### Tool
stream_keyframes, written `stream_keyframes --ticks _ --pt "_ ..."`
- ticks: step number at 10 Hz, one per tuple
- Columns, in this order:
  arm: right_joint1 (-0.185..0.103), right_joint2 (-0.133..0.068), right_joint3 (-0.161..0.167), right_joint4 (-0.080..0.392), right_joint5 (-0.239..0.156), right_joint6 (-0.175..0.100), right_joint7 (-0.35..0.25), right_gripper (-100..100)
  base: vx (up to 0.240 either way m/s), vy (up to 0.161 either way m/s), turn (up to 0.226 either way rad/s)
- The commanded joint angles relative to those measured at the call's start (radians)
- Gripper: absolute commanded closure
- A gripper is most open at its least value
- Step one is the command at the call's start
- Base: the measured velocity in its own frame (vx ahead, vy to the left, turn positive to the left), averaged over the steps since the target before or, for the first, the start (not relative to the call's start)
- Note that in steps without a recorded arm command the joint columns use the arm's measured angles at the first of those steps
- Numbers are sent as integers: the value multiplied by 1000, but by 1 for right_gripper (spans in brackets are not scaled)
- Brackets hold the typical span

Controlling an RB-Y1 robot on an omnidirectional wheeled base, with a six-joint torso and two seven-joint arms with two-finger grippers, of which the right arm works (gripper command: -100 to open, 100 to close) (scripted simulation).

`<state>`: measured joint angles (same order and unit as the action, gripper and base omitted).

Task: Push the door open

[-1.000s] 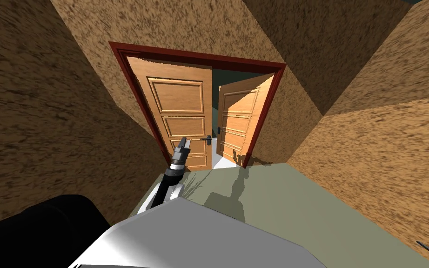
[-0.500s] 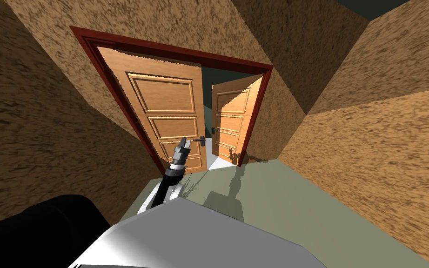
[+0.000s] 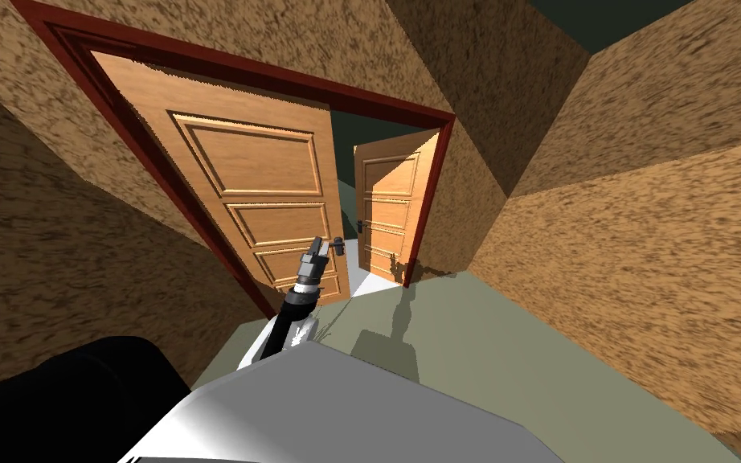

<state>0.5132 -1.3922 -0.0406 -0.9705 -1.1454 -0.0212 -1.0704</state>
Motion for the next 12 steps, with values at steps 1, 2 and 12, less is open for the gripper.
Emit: stream_keyframes --ticks 1,2,12 --pt "24 -28 -16 -6 -36 33 -24 -100 118 -54 -178" --pt "37 -46 -20 -7 -60 50 -40 -100 125 -44 -175" --pt "135 -177 -53 -16 -226 171 -154 -100 97 -35 -130"
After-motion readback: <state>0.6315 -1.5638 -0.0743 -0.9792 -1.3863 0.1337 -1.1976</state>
